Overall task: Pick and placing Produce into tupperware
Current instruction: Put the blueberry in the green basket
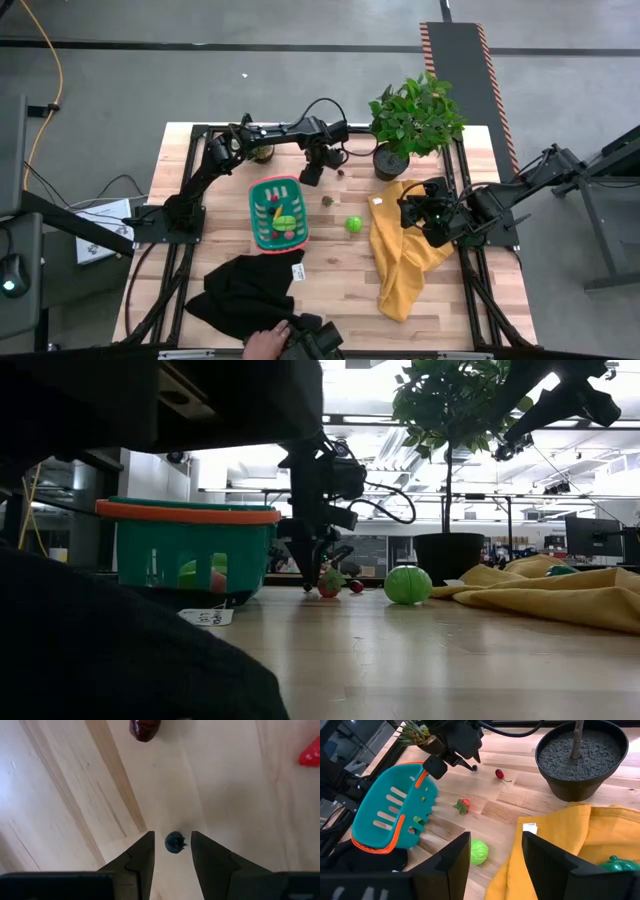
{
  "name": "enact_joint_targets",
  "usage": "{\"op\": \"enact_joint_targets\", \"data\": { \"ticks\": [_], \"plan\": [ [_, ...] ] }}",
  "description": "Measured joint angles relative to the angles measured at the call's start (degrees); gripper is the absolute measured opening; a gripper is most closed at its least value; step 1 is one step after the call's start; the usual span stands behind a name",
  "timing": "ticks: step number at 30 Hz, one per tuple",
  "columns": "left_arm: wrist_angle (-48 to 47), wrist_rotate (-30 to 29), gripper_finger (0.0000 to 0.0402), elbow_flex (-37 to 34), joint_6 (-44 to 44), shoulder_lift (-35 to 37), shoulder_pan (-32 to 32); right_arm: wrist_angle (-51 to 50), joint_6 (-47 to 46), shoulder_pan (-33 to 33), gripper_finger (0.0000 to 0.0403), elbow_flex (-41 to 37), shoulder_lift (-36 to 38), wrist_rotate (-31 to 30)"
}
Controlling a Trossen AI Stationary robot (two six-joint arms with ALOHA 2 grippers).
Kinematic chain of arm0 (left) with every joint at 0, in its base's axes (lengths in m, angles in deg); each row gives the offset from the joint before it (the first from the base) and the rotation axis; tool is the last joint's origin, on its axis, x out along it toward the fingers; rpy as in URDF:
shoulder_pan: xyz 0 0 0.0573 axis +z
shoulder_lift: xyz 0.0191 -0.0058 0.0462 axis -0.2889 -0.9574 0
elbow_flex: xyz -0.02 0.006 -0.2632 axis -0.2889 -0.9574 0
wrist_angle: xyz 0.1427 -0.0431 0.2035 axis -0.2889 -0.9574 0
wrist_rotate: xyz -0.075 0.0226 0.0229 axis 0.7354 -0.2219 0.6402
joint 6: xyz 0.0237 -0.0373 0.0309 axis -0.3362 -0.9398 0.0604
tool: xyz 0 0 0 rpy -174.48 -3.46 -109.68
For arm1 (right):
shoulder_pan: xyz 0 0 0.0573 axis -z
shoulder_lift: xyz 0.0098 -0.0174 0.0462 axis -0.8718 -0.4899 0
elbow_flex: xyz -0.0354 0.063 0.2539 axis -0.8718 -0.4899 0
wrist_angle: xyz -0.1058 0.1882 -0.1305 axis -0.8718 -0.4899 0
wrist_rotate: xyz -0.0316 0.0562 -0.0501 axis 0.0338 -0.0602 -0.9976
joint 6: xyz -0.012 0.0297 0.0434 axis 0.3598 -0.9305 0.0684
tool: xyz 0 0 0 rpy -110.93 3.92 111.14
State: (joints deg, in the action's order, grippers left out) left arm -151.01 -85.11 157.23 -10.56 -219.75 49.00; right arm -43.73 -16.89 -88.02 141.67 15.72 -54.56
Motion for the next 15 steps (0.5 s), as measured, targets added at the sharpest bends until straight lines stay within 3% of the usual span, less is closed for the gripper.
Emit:
{"op": "enact_joint_targets", "data": {
  "ticks": [15],
  "plan": [
    [-1.16, -0.02, 0.0115, 0.00, 4.86, 0.00, 0.02, 0.60, -0.02, 0.00, 0.0169, -0.02, -0.02, 0.02]
  ]
}}
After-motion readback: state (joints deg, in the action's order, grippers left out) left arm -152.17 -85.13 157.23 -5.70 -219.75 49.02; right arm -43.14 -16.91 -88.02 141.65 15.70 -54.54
